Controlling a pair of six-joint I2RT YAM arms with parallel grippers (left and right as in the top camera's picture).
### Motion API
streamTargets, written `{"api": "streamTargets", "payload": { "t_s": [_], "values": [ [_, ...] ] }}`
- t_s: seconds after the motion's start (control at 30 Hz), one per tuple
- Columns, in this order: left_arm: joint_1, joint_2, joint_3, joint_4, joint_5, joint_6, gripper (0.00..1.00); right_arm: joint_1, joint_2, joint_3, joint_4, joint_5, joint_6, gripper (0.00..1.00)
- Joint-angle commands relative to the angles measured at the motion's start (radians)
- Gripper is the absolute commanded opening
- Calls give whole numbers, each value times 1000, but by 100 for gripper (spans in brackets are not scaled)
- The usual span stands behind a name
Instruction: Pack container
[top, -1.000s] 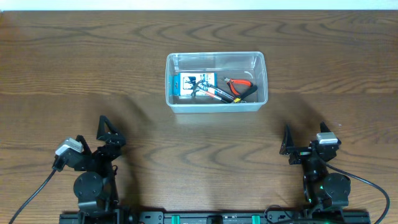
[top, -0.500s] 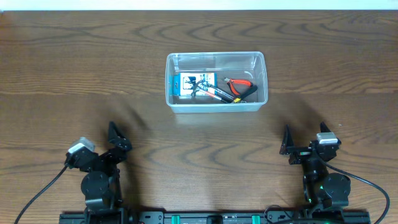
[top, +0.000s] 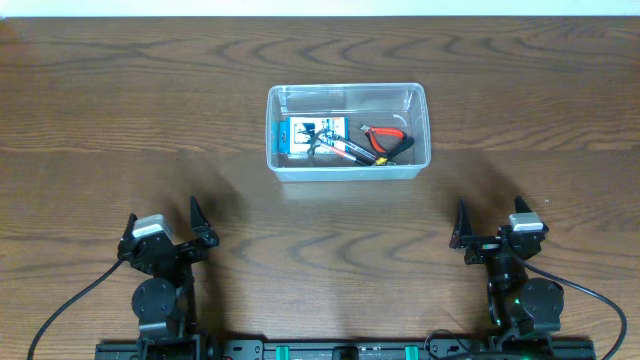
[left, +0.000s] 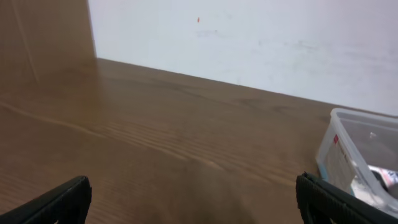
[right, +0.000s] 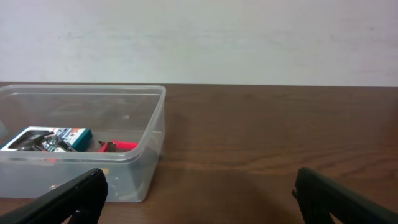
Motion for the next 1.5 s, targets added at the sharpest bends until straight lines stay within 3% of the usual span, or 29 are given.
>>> {"api": "streamTargets", "payload": {
  "t_s": [0.0, 0.27, 1.47],
  "values": [
    [-6, -8, -34, -13, 15, 55, 98, -5, -6, -2, -4, -3, 10, 99],
    [-6, -8, -34, -21, 95, 167, 98, -5, -6, -2, -4, -3, 10, 99],
    [-6, 146, -34, -21, 95, 168, 98, -5, -6, -2, -4, -3, 10, 99]
  ]
}}
